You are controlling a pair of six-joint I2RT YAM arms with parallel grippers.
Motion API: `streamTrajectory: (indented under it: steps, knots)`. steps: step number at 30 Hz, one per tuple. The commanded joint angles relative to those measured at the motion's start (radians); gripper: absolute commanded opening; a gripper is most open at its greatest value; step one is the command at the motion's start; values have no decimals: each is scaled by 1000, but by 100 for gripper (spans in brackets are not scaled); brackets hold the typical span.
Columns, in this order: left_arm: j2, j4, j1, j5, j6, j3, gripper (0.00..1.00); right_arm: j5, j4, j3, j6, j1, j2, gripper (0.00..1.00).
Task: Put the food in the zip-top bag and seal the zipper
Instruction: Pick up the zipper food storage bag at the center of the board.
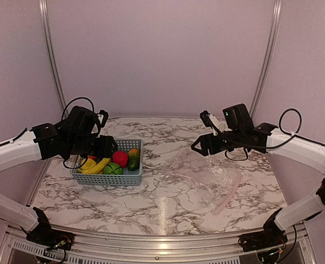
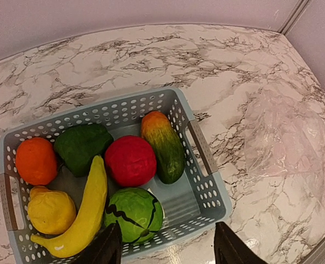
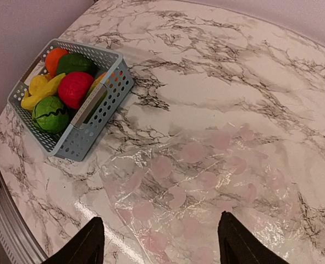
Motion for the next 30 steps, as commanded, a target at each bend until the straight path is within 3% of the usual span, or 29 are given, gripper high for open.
streamTrajectory:
  steps: [1, 5, 12, 18, 24, 30]
  knots:
    - [-7, -115, -5, 4, -169, -14, 59, -97, 30, 12, 31, 16, 34, 67]
    - [-35, -136, -5, -37, -243, -61, 61, -99, 28, 17, 35, 26, 65, 66]
    - [-47, -70, -7, 36, -289, -165, 61, -85, -102, 4, 48, 30, 89, 60]
    - [-49, -22, -15, 67, -264, -201, 60, 53, -271, -66, 177, 42, 5, 53]
    - [33, 34, -67, 109, -133, -103, 60, 145, -293, -207, 395, 31, -180, 53]
    - [198, 82, -112, 157, -8, 56, 61, 160, -375, -328, 505, -73, -387, 52]
